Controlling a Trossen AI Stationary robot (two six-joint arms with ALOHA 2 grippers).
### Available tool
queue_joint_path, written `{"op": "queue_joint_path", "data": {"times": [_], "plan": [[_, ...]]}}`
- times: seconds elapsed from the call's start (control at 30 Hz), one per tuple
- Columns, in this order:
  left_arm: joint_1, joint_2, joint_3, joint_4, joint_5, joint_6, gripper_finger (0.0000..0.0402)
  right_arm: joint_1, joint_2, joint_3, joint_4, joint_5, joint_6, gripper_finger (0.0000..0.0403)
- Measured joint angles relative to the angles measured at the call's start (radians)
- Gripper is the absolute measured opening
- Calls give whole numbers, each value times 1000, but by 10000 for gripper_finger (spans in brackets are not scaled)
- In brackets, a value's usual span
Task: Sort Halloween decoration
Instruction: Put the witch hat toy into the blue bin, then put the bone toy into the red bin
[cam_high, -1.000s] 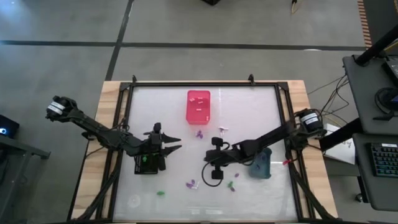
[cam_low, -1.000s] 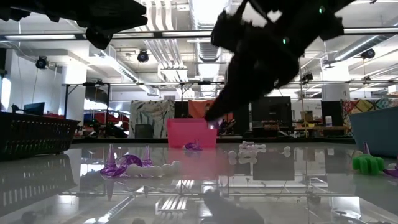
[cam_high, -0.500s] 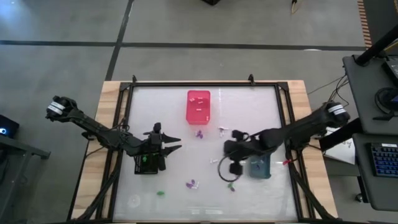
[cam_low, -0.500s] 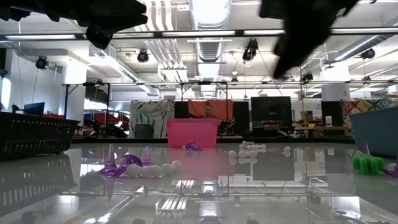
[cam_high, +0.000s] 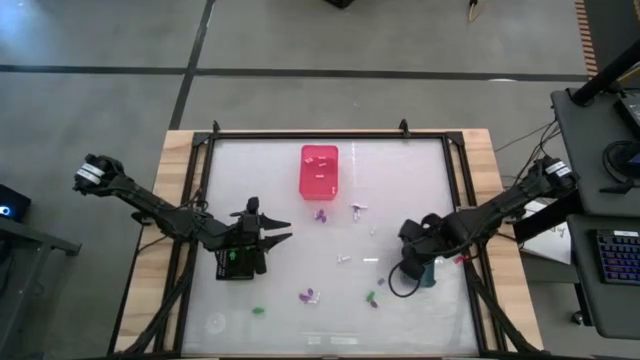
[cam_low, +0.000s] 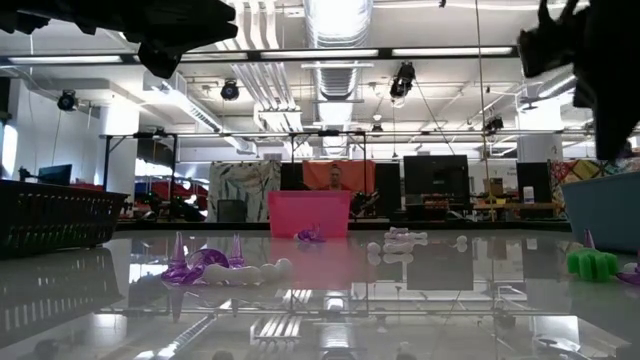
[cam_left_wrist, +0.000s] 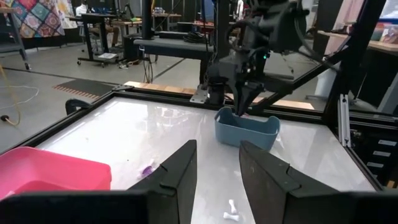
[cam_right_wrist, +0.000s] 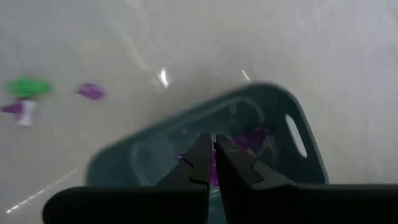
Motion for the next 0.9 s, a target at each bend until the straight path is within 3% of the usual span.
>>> {"op": "queue_joint_path", "data": {"times": [0.2, 0.57, 0.9], "plan": [[0, 0, 0, 0, 0, 15, 103, 21, -1, -73, 5, 2, 50, 13], [0, 0, 0, 0, 0, 16, 103, 21, -1, -82, 10, 39, 52, 71], [0, 0, 0, 0, 0, 16, 103, -12, -1, 45, 12, 164, -109, 75]]}}
